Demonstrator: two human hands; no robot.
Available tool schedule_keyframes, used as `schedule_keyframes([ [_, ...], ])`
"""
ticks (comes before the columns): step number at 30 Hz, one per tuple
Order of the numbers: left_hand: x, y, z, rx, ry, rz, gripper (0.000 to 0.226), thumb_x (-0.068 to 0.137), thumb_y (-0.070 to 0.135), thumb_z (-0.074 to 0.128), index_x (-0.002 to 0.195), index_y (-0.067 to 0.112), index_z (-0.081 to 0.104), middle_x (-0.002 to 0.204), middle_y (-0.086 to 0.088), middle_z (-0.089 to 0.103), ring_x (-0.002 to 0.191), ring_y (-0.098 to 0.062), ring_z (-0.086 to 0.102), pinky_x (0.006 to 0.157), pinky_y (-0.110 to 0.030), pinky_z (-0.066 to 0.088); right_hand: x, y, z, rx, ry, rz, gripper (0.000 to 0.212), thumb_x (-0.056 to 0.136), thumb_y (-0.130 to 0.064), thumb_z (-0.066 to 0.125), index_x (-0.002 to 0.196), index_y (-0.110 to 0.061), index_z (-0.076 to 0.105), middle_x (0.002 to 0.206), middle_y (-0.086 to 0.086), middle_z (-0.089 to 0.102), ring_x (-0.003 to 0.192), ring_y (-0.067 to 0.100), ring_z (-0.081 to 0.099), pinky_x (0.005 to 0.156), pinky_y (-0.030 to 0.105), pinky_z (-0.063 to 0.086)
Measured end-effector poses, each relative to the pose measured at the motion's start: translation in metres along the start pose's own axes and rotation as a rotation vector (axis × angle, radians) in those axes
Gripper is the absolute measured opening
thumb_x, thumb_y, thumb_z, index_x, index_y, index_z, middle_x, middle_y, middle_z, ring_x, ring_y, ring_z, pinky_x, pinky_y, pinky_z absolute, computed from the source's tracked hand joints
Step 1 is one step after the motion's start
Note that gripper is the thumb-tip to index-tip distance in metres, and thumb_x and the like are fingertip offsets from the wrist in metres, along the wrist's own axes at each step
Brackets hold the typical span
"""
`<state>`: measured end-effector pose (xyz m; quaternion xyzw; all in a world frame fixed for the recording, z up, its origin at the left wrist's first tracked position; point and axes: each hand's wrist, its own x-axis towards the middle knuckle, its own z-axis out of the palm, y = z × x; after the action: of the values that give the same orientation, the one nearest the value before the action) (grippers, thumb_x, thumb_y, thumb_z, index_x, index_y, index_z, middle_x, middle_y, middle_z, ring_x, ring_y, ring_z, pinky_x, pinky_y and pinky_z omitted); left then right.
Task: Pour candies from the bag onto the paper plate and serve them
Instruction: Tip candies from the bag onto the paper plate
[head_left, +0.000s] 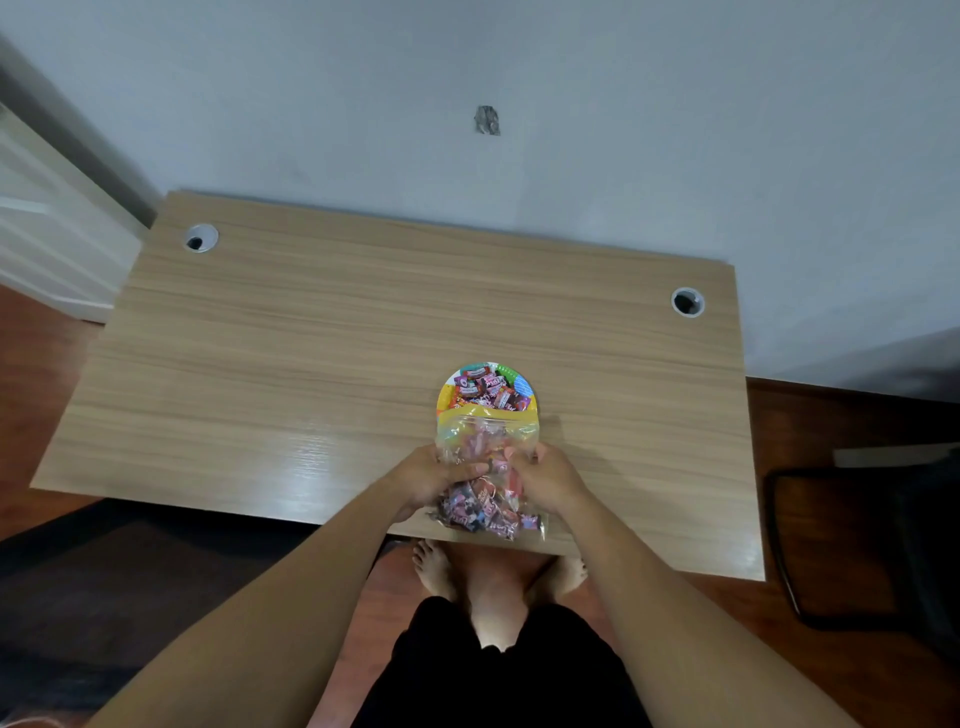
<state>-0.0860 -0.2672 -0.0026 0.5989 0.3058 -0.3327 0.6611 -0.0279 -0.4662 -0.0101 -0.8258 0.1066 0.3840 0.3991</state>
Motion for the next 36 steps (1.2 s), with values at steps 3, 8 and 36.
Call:
schedule_keyframes([
  [3,0.002,-0.003,-0.002,-0.007,-0.012,0.009,0.036,0.088,0.024,0.087,0.120,0.010,0.079,0.109,-0.009,0.085,0.085,-0.016,0.082,0.070,-0.025,0.062,-0.001,0.000,0.001,0.016,-0.004,0.002,0.018,0.105,-0.037,0.060,0.108,-0.022,0.069,0.091,-0.001,0.071,0.071,0.009,0.062,0.059,0.024,0.044],
  [8,-0.001,-0.004,-0.004,-0.011,-0.019,0.006,0.040,0.090,0.032,0.085,0.121,0.008,0.079,0.112,-0.014,0.084,0.082,-0.016,0.079,0.073,-0.028,0.058,-0.003,-0.001,0.001,0.011,0.005,0.002,0.026,0.105,-0.036,0.061,0.118,-0.017,0.071,0.104,0.002,0.072,0.076,0.010,0.063,0.059,0.023,0.043],
  [36,-0.013,-0.003,-0.005,-0.005,0.016,-0.020,0.034,0.092,0.049,0.079,0.092,0.015,0.077,0.089,0.001,0.081,0.091,-0.020,0.071,0.084,-0.033,0.050,-0.005,-0.001,0.000,0.047,0.010,-0.002,0.024,0.105,-0.026,0.062,0.115,-0.008,0.073,0.104,0.006,0.080,0.065,0.004,0.061,0.049,0.014,0.045],
])
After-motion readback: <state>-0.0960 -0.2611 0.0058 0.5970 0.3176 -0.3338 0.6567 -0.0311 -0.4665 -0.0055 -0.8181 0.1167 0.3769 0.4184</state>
